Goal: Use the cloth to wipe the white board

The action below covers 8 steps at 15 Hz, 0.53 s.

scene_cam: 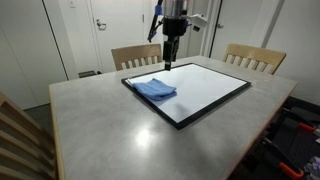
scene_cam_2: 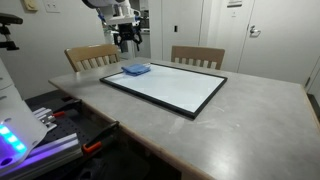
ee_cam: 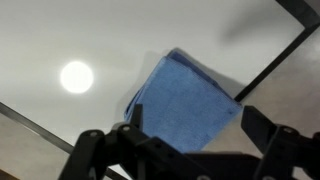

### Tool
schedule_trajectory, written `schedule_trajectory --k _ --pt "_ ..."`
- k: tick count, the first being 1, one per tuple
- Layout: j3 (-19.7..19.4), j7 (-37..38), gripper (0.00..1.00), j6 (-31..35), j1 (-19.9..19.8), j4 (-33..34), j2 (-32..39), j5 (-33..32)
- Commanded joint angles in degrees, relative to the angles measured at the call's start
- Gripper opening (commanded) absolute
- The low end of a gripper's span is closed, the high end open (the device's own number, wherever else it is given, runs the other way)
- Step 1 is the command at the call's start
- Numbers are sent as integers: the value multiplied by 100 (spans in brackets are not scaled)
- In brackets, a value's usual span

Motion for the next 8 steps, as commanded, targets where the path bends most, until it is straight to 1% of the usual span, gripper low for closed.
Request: schedule_trajectory --k 1,4,6,8 --pt "-27 897 100 229 222 214 332 -411" --pt "-99 1478 100 293 419 410 622 -782" --pt "-217 1912 100 288 593 598 827 -1133" --pt "-313 2196 100 251 737 832 1039 -1395"
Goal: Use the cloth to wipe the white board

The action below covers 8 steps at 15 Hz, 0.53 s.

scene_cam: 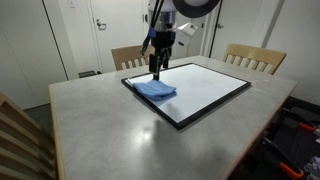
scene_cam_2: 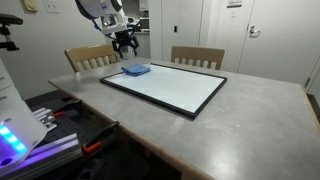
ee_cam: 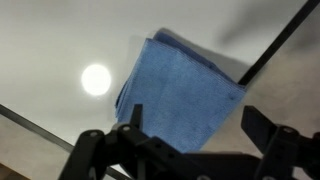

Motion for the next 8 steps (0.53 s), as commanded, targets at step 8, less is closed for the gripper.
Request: schedule_trajectory --k 8 --pt "-386 954 100 -29 694 1115 1069 -492"
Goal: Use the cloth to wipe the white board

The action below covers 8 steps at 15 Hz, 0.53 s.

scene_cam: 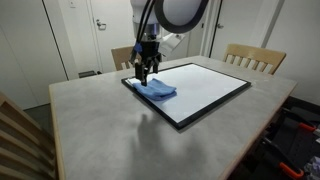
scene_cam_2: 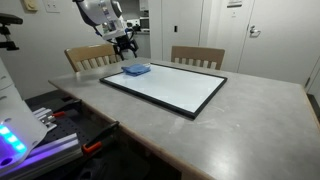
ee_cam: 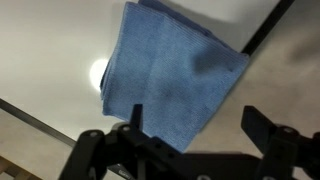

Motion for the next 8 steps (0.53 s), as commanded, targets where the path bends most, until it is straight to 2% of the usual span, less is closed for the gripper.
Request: schedule_trajectory --k 1,2,3,7,8 --pt "-91 116 100 -25 194 386 381 -48" --pt "-53 -1 100 -55 184 434 442 2" --pt "-51 20 100 0 165 196 224 43" --pt "-54 19 100 1 187 228 277 52" --pt "-179 250 100 -181 319 190 216 -69"
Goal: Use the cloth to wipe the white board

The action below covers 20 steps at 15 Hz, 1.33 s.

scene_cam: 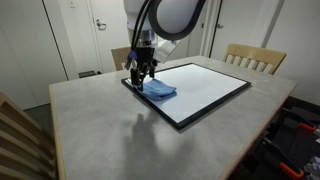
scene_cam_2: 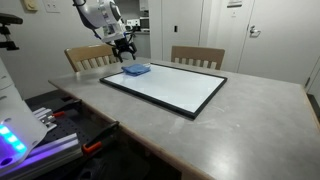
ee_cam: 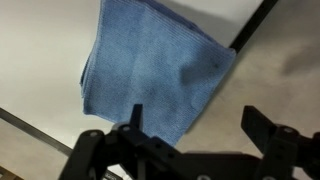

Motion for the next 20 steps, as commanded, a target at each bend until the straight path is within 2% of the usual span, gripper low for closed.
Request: schedule_trajectory --k 1,4,9,13,17,20 --pt "-328 491 100 -438 368 68 -19 -252" --pt "-505 1015 100 -839 636 285 196 -601" --pt "-552 1691 100 -685 841 547 489 -812" --pt "-721 2203 100 -1106 1033 765 586 -1117" --pt "-648 2736 100 -1751 1071 908 620 -1210" --pt "-528 3052 100 -1697 1006 923 696 -1163"
